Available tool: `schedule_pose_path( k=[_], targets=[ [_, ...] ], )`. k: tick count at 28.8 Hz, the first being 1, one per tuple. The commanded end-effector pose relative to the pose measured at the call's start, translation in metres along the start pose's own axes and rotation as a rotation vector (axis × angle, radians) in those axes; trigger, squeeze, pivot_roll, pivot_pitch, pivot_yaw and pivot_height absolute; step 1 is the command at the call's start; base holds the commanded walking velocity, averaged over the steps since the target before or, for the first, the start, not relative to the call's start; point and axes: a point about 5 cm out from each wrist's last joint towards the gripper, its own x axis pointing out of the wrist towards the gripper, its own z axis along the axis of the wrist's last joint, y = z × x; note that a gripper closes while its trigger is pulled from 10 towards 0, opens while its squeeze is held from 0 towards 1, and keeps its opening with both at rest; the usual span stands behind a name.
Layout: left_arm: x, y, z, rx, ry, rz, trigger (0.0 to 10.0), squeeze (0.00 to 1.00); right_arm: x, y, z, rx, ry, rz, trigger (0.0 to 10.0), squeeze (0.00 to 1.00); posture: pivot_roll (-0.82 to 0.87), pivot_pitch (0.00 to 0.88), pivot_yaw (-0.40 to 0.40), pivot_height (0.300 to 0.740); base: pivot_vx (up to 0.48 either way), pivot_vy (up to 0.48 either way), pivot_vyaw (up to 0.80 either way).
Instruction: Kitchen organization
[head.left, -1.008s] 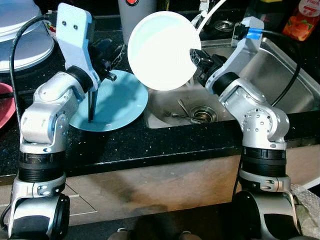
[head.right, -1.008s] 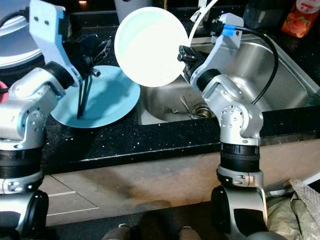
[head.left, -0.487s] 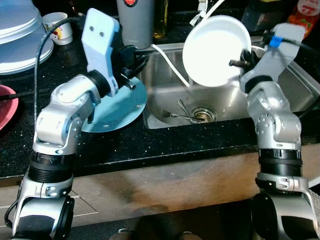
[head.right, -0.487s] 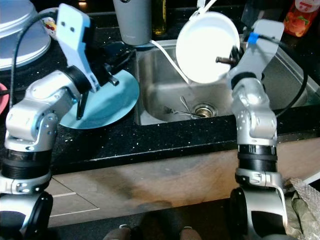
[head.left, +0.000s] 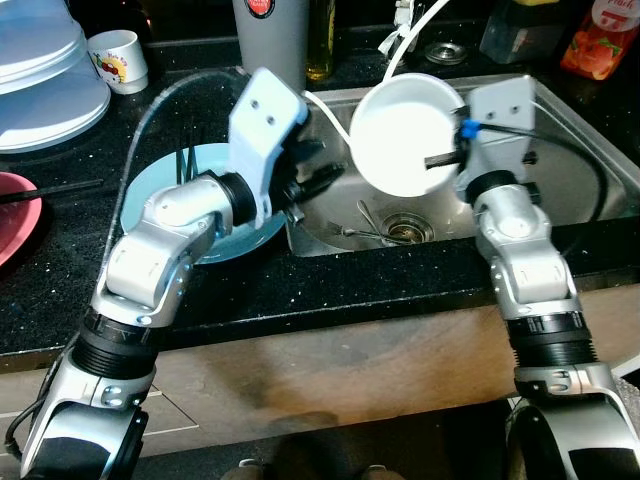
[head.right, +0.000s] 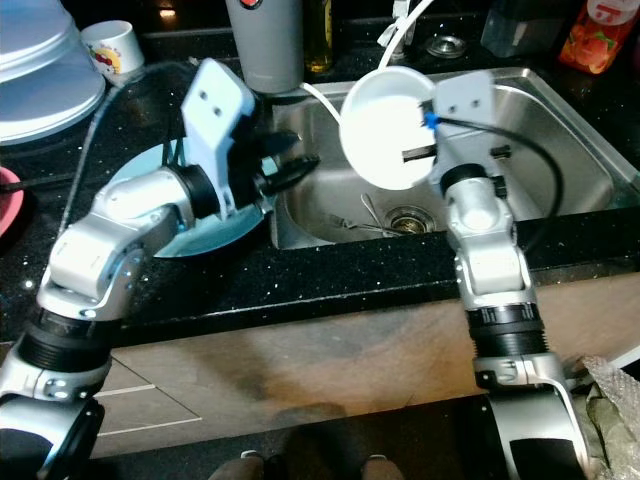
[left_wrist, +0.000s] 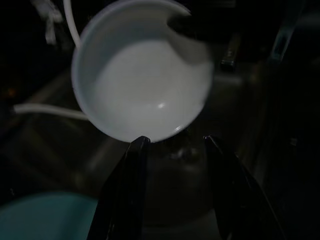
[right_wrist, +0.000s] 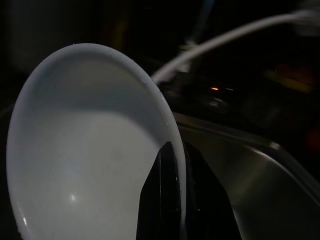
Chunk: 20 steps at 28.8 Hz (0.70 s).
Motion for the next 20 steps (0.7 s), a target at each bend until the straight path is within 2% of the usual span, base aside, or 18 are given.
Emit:
schedule_pose_path(
  k=[1,2,3,4,12,14,20],
  targets=[
    [-0.003,-0.002,-0.006,0.015,0.046,-0.008,10.0,0.00,-0.002,0.010,-0.004,-0.040,-0.003,0.078,6.9,0.00,0.02,0.119,0.038,0.740,0.000,0.000,0.00],
    [-0.004,-0.002,-0.008,0.017,0.054,-0.008,10.0,0.00,-0.003,0.015,-0.005,-0.053,0.000,0.123,8.1,0.00,0.02,0.121,0.035,0.740,0.000,0.000,0.00],
    [-0.004,-0.002,-0.008,0.017,0.054,-0.008,10.0,0.00,-0.003,0.015,-0.005,-0.053,0.000,0.123,8.1,0.00,0.02,0.121,0.035,0.740,0.000,0.000,0.00],
    [-0.005,-0.002,-0.009,0.022,0.066,-0.005,10.0,0.00,-0.005,0.025,-0.007,-0.104,0.008,0.200,10.0,0.00,0.02,0.121,0.035,0.740,0.000,0.000,0.00],
    [-0.008,0.000,-0.012,0.037,0.089,0.007,10.0,0.00,-0.011,0.044,-0.016,-0.191,0.059,0.372,10.0,0.00,0.02,0.130,0.029,0.740,0.000,0.000,0.00],
    [-0.009,-0.001,-0.013,0.045,0.100,0.005,10.0,0.00,-0.013,0.046,-0.019,-0.223,0.071,0.411,10.0,0.00,0.02,0.129,0.028,0.740,0.000,0.000,0.00],
    [-0.009,-0.001,-0.013,0.052,0.111,-0.002,10.0,0.00,-0.014,0.046,-0.021,-0.239,0.086,0.433,10.0,0.00,0.02,0.129,0.031,0.740,0.000,0.000,0.00]
  ],
)
